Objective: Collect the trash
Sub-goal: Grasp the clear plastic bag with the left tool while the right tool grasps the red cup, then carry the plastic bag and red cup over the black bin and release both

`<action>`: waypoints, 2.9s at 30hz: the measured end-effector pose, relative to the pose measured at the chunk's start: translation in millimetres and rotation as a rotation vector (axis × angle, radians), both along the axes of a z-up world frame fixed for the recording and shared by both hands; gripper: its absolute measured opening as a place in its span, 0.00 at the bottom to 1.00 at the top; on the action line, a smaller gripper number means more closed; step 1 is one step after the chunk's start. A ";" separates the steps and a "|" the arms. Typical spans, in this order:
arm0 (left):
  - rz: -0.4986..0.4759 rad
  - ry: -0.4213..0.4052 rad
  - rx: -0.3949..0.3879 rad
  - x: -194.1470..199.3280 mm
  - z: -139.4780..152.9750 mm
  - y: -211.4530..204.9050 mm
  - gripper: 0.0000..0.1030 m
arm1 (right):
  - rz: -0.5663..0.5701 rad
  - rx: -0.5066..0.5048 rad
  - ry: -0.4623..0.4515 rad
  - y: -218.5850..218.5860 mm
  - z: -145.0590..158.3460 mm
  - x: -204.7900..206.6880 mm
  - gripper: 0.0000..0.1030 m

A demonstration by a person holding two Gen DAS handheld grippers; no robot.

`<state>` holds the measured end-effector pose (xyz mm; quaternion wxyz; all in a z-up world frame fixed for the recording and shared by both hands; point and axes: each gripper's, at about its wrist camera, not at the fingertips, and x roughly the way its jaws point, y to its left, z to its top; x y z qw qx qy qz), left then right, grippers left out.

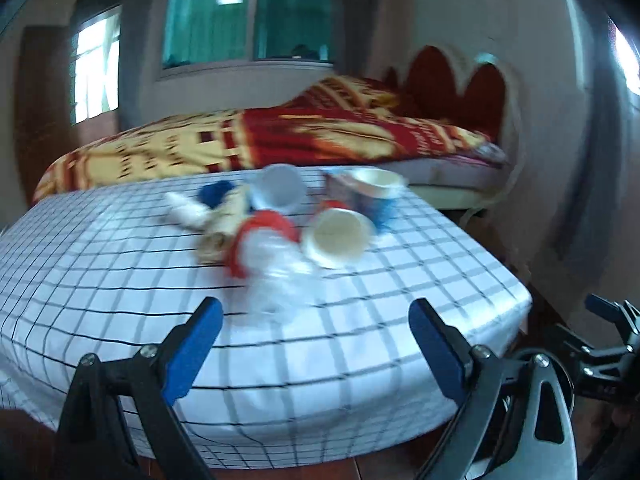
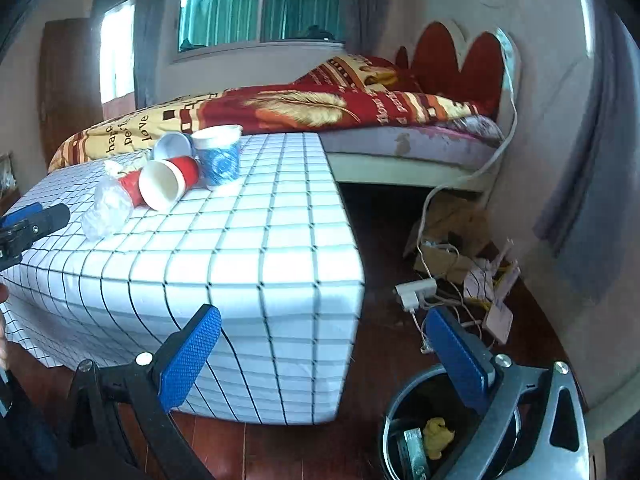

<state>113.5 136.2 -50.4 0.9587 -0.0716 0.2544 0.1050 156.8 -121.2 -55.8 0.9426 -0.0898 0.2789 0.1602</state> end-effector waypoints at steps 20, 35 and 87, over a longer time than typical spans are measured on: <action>0.027 0.077 -0.061 75.9 -30.0 52.1 0.78 | 0.308 -0.003 0.094 161.6 -4.9 113.9 0.50; -0.042 0.133 -0.136 90.3 -43.3 55.6 0.43 | 0.401 -0.024 0.154 189.5 -22.3 128.9 0.04; -0.328 0.003 0.029 39.6 20.3 -88.3 0.41 | -0.011 0.170 0.018 -57.5 28.3 7.4 0.04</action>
